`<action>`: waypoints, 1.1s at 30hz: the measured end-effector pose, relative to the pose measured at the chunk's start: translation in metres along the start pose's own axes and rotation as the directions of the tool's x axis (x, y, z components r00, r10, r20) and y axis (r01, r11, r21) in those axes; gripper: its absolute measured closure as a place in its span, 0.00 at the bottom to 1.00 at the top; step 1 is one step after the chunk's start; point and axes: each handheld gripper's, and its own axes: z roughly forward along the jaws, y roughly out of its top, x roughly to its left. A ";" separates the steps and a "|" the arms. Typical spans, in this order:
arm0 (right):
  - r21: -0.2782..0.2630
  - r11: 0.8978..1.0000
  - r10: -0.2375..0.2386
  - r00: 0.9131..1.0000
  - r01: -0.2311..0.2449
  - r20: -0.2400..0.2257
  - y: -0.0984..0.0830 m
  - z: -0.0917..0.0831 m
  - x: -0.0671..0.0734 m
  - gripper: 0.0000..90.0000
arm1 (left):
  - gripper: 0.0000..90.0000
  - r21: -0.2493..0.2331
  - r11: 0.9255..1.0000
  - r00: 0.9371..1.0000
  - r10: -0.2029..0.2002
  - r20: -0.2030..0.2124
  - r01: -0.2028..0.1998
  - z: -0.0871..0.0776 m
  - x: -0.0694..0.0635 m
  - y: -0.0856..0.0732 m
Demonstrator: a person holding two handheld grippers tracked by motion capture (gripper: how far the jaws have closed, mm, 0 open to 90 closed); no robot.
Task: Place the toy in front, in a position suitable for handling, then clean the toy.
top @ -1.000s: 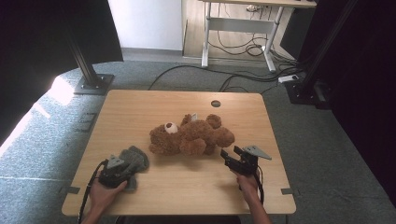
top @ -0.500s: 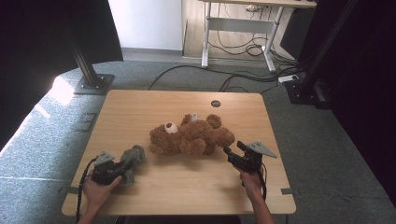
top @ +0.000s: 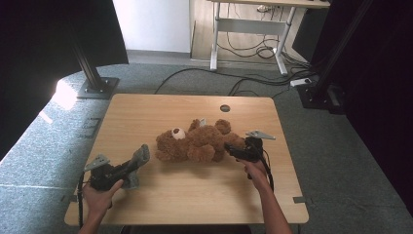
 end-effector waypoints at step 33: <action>-0.114 0.993 -0.038 0.998 0.033 -0.046 -0.033 -0.017 0.027 0.63 | 0.82 -0.004 0.995 0.985 0.103 0.139 -0.103 0.071 -0.071 0.050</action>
